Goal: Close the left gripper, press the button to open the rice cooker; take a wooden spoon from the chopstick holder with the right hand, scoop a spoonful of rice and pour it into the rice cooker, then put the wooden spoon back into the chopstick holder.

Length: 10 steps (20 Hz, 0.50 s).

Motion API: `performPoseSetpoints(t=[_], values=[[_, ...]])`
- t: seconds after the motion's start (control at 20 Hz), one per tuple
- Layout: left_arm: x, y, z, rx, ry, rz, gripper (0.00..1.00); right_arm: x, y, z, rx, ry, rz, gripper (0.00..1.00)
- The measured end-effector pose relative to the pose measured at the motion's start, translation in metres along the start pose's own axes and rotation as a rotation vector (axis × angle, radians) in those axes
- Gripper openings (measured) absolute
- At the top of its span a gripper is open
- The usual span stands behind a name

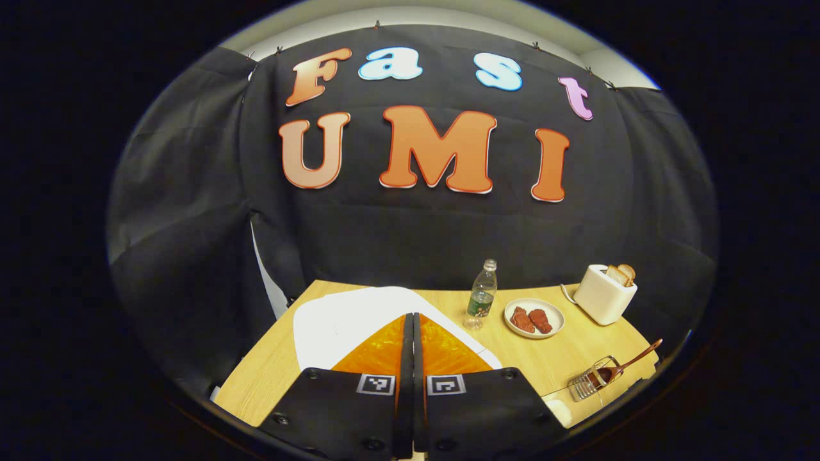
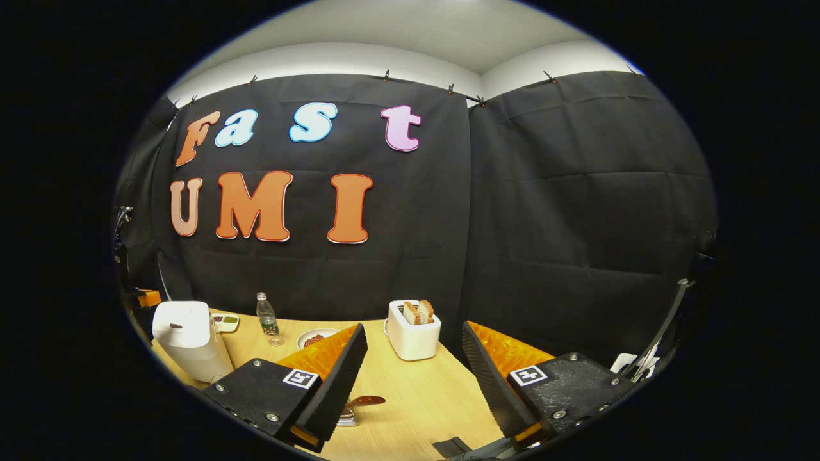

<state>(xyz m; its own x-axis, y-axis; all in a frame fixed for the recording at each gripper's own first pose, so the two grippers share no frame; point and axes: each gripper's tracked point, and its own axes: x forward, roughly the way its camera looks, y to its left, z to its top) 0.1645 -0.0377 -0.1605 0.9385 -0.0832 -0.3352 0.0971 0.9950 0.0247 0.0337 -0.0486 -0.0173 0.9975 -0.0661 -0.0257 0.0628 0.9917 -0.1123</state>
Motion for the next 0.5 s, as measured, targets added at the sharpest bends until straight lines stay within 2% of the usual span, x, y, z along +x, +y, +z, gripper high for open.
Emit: performPoseSetpoints(t=[0.2,0.5], values=[[0.021,0.005,-0.032,0.011,0.087,-0.002,0.05,-0.002,-0.009,-0.009,0.004,0.022,-0.028,0.93],[0.026,0.002,-0.065,0.001,0.181,-0.019,0.05,-0.003,-0.016,-0.017,-0.005,0.044,-0.048,0.93]])
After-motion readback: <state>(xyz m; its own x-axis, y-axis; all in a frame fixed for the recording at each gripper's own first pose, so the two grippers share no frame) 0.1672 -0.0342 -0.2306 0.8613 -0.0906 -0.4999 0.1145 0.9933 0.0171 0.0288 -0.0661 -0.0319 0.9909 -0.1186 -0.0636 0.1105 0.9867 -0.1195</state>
